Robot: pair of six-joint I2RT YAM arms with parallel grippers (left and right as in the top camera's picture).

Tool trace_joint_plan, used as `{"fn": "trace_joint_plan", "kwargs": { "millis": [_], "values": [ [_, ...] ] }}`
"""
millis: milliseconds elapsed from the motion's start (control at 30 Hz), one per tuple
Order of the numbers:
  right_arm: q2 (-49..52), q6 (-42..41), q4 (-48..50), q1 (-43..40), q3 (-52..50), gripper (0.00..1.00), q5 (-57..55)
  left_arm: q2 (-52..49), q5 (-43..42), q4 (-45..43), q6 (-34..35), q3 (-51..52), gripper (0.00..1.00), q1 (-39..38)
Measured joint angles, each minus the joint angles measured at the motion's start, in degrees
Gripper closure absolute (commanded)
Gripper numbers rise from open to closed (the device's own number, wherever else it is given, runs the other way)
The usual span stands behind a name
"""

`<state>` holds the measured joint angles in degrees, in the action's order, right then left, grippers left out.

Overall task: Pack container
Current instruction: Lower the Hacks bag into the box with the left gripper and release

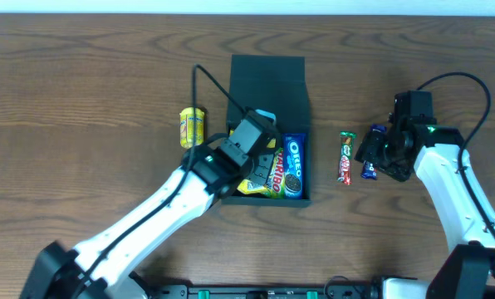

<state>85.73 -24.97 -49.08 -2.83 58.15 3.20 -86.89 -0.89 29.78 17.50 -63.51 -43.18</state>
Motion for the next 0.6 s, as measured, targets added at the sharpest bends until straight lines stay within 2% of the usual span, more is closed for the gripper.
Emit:
{"fn": "trace_joint_plan", "kwargs": {
  "millis": [300, 600],
  "values": [
    [0.0, 0.5, -0.2, 0.0, 0.0, 0.33, 0.0, -12.0, -0.7, 0.1, 0.0, 0.1, 0.94, -0.2],
    [0.0, 1.2, -0.2, 0.0, 0.0, 0.32, 0.0, -14.0, -1.7, -0.2, -0.1, 0.0, 0.94, -0.2]
  ]
}}
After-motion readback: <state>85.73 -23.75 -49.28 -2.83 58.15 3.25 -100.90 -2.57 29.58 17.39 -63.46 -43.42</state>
